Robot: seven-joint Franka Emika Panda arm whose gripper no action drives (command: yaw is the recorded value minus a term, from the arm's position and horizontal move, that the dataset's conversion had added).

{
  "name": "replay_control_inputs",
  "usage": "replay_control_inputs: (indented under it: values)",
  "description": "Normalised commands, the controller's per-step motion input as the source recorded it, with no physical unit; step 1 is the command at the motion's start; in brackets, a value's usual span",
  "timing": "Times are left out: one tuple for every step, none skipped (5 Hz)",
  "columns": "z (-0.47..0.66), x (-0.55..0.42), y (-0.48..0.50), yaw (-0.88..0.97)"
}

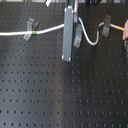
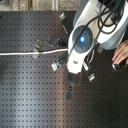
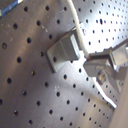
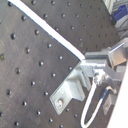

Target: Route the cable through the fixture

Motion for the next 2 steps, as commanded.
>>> replay_control_inputs:
  values:
    - [0.23, 0.041, 0.322, 0.0]
    - [0.22, -0.097, 0.319, 0.05]
